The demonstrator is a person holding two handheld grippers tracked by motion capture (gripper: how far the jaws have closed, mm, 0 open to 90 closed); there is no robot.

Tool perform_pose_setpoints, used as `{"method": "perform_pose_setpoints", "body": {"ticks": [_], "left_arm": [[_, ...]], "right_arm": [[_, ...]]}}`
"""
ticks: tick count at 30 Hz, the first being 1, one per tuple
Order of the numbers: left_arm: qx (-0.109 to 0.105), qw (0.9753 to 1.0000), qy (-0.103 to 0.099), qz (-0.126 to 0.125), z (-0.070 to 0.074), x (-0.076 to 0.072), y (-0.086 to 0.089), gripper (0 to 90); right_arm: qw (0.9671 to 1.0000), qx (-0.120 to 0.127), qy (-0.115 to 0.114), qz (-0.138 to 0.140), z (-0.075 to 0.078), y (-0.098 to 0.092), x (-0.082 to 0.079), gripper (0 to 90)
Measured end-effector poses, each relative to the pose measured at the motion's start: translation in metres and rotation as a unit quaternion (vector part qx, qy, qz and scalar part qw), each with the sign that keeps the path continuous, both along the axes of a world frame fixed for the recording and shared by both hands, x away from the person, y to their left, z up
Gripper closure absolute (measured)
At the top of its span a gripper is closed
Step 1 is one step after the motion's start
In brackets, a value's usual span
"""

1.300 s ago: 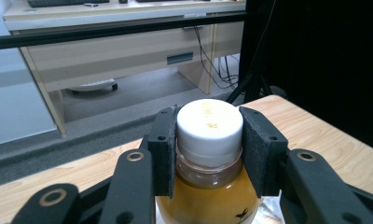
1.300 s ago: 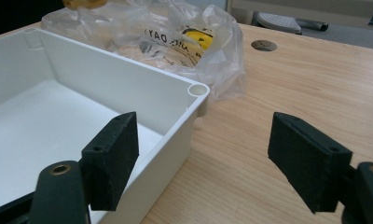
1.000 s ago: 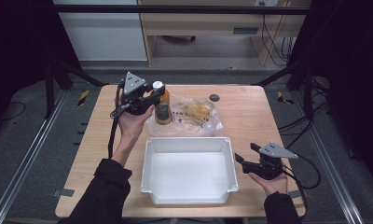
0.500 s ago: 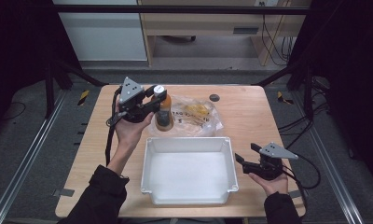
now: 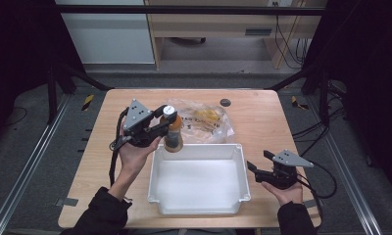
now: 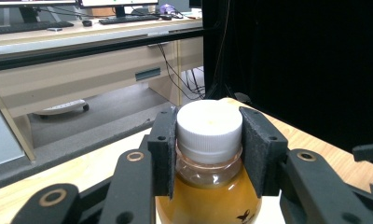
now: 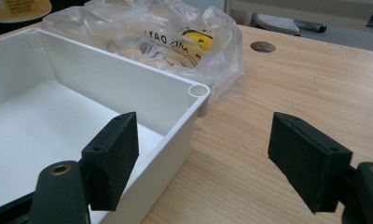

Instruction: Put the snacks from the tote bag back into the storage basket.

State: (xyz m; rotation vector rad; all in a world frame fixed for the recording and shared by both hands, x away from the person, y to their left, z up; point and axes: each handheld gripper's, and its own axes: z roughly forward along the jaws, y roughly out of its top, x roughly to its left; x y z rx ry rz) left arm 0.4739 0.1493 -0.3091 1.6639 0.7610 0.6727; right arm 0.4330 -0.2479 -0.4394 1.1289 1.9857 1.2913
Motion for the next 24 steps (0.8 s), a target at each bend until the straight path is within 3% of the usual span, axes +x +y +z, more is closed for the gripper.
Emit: {"method": "perform_pose_setpoints", "body": {"ticks": [6, 24], "left_arm": [[-0.003, 1.0, 0.006, -0.005, -0.009, -0.011, 0.002, 59.2], [0.022, 0.999, 0.031, -0.025, -0.039, -0.031, -0.003, 59.2]], "right_arm": [[1.0, -0.001, -0.001, 0.0, 0.0, 0.0, 0.0, 24.5], [1.0, 0.002, -0.002, 0.002, 0.001, 0.001, -0.001, 24.5]]}}
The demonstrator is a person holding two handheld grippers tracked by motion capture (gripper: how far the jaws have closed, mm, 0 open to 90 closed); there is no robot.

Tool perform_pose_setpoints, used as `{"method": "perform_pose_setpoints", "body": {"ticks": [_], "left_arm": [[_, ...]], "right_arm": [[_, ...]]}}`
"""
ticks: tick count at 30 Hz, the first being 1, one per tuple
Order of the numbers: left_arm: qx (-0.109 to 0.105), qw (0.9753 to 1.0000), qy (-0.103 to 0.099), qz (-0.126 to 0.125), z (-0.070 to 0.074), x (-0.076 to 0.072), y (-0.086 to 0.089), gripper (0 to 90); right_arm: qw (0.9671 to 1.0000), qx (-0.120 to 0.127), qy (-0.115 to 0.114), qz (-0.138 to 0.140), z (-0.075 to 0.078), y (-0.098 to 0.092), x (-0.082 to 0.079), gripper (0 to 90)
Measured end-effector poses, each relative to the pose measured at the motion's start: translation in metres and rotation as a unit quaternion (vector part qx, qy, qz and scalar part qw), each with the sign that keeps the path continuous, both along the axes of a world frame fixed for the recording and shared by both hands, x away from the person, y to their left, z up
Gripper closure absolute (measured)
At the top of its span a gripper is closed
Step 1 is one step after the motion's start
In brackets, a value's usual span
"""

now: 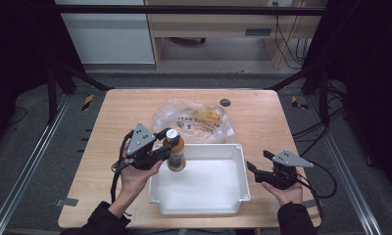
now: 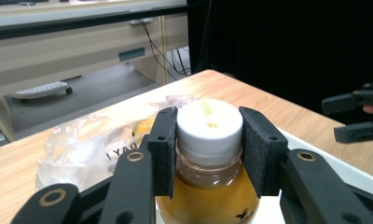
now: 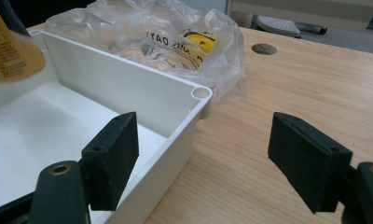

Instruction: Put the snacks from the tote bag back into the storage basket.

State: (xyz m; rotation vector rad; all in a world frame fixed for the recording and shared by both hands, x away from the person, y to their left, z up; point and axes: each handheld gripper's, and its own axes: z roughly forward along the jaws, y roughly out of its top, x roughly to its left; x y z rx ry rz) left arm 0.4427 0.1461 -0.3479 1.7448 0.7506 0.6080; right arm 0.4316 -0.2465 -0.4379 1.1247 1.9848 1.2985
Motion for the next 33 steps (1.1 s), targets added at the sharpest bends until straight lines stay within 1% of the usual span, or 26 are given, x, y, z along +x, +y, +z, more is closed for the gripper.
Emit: {"method": "perform_pose_setpoints", "body": {"ticks": [5, 6, 9, 18, 24, 27, 33], "left_arm": [[0.002, 0.9999, 0.012, -0.001, -0.011, 0.0, 0.0, 59.2], [0.007, 0.9998, 0.016, -0.001, -0.013, 0.0, -0.001, 59.2], [0.013, 0.9997, 0.019, -0.001, -0.018, 0.0, -0.003, 59.2], [0.031, 0.9988, 0.038, -0.001, -0.035, -0.001, -0.007, 59.2], [0.037, 0.998, 0.051, -0.005, -0.043, -0.002, -0.009, 59.2], [0.043, 0.9976, 0.055, -0.006, -0.048, -0.003, -0.01, 59.2], [0.042, 0.9979, 0.048, -0.008, -0.049, -0.005, -0.011, 59.1]], "right_arm": [[1.0, -0.001, 0.0, 0.001, 0.0, 0.0, 0.0, 24.5], [1.0, -0.002, 0.0, 0.001, 0.0, 0.0, 0.0, 24.5], [1.0, -0.003, 0.0, 0.002, -0.001, 0.0, 0.0, 24.5], [1.0, -0.005, 0.002, 0.003, -0.001, 0.001, 0.0, 24.5], [1.0, -0.005, 0.002, 0.003, -0.002, 0.001, 0.0, 24.5], [1.0, -0.004, 0.002, 0.003, -0.002, 0.0, 0.0, 24.6], [1.0, -0.003, 0.003, 0.001, -0.003, -0.001, 0.0, 24.5]]}}
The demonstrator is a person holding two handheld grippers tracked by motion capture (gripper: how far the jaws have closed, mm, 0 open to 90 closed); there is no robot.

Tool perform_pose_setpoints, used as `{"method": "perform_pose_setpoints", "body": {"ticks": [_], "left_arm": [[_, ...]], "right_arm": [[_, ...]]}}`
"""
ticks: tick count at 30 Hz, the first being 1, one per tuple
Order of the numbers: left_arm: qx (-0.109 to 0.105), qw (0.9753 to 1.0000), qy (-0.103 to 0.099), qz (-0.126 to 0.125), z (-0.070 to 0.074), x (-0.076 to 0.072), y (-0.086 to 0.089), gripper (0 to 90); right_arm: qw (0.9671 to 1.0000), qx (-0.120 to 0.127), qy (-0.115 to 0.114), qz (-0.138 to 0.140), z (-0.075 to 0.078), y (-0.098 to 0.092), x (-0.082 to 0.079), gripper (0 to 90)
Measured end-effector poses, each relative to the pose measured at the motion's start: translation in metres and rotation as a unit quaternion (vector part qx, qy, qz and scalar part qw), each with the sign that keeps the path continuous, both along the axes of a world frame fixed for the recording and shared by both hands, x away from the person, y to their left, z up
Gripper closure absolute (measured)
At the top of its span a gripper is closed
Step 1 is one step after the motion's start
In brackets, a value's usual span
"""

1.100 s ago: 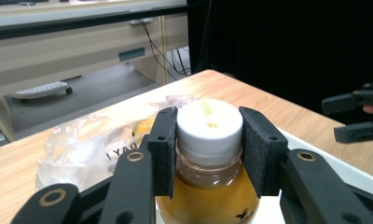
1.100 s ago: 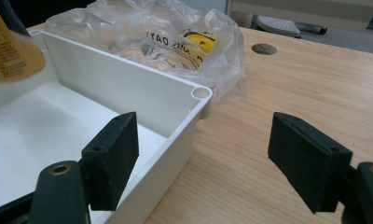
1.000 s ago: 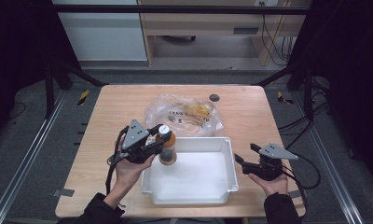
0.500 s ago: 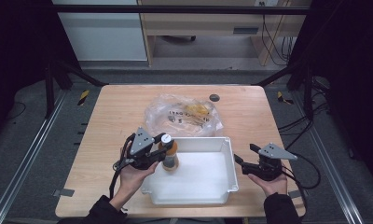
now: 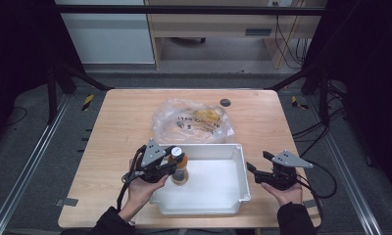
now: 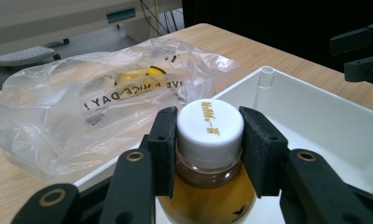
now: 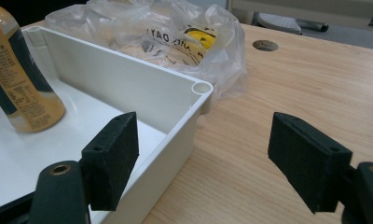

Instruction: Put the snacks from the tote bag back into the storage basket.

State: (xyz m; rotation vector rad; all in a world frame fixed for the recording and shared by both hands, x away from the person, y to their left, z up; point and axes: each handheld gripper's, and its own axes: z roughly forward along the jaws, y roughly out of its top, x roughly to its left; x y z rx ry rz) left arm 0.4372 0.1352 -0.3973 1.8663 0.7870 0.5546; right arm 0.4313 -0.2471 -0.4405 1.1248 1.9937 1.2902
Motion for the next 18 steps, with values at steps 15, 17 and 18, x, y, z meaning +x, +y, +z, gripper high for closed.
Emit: {"method": "perform_pose_setpoints", "body": {"ticks": [15, 17, 18], "left_arm": [[-0.03, 0.9995, -0.005, -0.005, -0.0079, 0.0, 0.005, 58.1], [-0.031, 0.9995, -0.005, -0.007, -0.008, 0.0002, 0.006, 57.5], [-0.031, 0.9995, -0.003, -0.007, -0.0079, 0.0002, 0.0063, 56.7]], "right_arm": [[0.9999, 0.009, 0.002, -0.011, -0.0021, -0.0022, -0.0027, 23.6], [0.9999, 0.011, 0.002, -0.011, -0.0027, -0.0021, -0.0027, 23.4], [0.9999, 0.01, 0.002, -0.011, -0.0029, -0.0021, -0.0027, 23.3]]}}
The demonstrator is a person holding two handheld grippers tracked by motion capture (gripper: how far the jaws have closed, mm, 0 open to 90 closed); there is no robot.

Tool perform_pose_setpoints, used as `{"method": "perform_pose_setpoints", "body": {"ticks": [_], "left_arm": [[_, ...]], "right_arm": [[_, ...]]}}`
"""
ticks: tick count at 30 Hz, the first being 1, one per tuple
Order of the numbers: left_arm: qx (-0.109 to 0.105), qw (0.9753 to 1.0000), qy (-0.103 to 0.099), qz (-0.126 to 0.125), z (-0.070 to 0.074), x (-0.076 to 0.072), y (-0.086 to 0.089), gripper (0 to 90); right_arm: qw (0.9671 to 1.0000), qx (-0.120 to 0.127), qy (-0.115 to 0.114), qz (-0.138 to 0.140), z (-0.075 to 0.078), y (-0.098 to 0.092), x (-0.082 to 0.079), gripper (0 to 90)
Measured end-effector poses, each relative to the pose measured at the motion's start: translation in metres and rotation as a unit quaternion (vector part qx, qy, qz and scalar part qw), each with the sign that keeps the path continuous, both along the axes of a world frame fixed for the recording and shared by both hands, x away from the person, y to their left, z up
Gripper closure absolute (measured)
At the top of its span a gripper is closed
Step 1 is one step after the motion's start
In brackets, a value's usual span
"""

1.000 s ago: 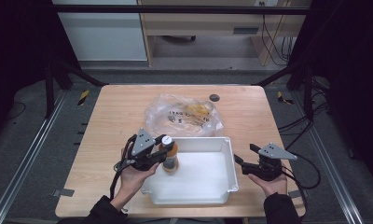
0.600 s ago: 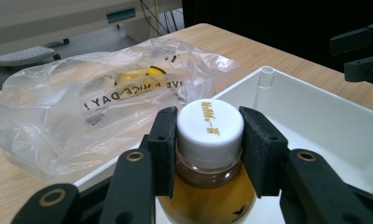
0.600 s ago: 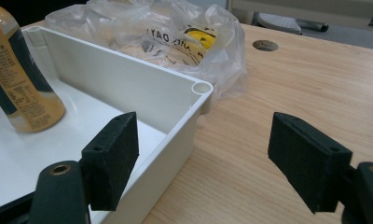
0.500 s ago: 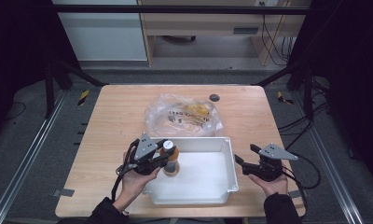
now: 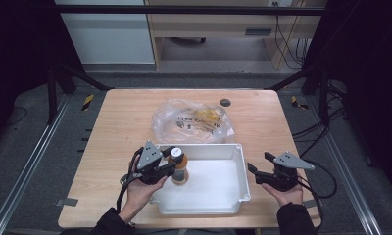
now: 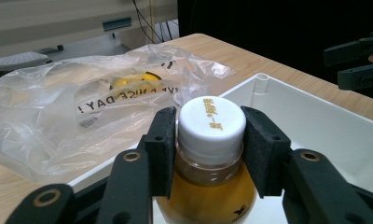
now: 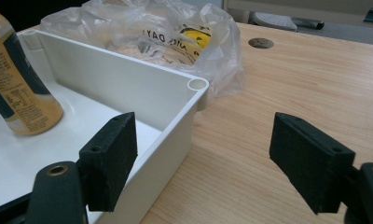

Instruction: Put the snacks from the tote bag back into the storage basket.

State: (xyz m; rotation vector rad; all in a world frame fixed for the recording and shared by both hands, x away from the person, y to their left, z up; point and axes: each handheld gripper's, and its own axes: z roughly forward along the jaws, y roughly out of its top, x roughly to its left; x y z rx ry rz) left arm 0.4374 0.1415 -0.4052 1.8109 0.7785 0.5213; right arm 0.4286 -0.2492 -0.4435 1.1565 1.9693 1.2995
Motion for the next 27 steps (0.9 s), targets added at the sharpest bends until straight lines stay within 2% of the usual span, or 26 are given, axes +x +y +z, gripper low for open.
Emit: {"method": "perform_pose_setpoints", "body": {"ticks": [5, 10, 18, 21, 27], "left_arm": [[-0.013, 0.9999, -0.003, 0.002, 0.004, -0.001, 0.004, 47.5], [-0.012, 0.9999, -0.001, -0.005, 0.01, -0.006, 0.008, 39.4], [-0.011, 0.9999, -0.001, -0.005, 0.011, -0.012, 0.023, 32.4], [-0.015, 0.9999, -0.006, 0.004, 0.011, -0.014, 0.033, 31.1], [-0.013, 0.9997, 0.003, 0.018, 0.005, -0.015, 0.052, 30.1]], "right_arm": [[1.0, 0.0, 0.0, -0.002, -0.001, 0.0, 0.0, 22.7], [1.0, 0.0, 0.0, -0.007, -0.001, -0.001, -0.001, 22.1], [0.9999, 0.003, -0.002, -0.011, 0.0, -0.003, -0.002, 21.8], [0.9999, 0.005, -0.003, -0.015, 0.0, -0.004, -0.002, 21.4], [0.9998, 0.004, -0.002, -0.018, 0.0, -0.005, -0.002, 20.0]]}}
